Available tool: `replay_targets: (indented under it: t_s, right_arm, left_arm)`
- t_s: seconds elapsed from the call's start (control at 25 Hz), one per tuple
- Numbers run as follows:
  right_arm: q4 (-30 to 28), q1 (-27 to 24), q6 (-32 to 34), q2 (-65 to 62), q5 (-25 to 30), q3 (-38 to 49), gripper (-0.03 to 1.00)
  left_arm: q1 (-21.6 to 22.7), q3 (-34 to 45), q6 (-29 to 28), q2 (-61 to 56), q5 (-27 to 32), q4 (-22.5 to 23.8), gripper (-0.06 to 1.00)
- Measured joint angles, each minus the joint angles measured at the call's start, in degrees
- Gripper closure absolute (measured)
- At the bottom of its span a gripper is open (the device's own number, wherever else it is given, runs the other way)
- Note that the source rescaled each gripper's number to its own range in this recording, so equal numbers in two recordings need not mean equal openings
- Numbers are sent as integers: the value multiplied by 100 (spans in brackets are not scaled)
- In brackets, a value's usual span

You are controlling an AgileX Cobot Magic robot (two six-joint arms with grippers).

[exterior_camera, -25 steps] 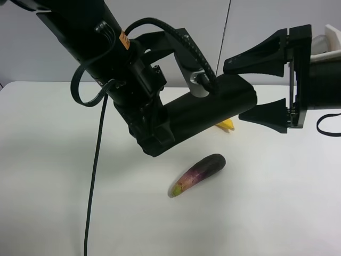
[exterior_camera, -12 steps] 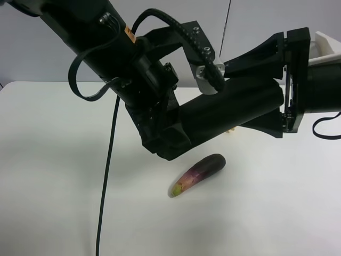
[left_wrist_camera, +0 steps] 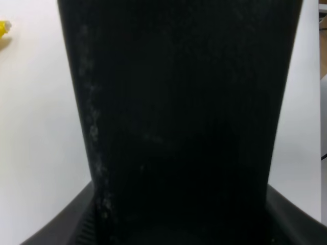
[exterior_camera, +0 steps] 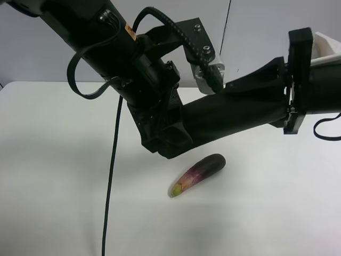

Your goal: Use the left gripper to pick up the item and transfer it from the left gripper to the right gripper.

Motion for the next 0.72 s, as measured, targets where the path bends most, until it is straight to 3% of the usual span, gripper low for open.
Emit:
replay_targets:
  t_s: [0.2, 0.24, 0.36, 0.44, 0.56, 0.72]
  right_arm:
    - [-7, 0, 12, 0, -13, 0, 88]
    - [-9, 0, 13, 0, -18, 0, 89]
    - [-2, 0, 13, 0, 20, -1, 93]
    - [-2, 0, 13, 0, 30, -1, 93]
    - [-2, 0, 32, 0, 31, -1, 93]
    - [-2, 0, 117, 0, 31, -1, 94]
  left_arm:
    - [0, 0, 0, 0, -7, 24, 94]
    - [0, 0, 6, 0, -24, 35, 84]
    - [0, 0, 6, 0, -205, 14, 23]
    - [0, 0, 6, 0, -233, 14, 4]
    - [0, 0, 6, 0, -233, 14, -3]
    - [0, 0, 6, -19, -226, 14, -4]
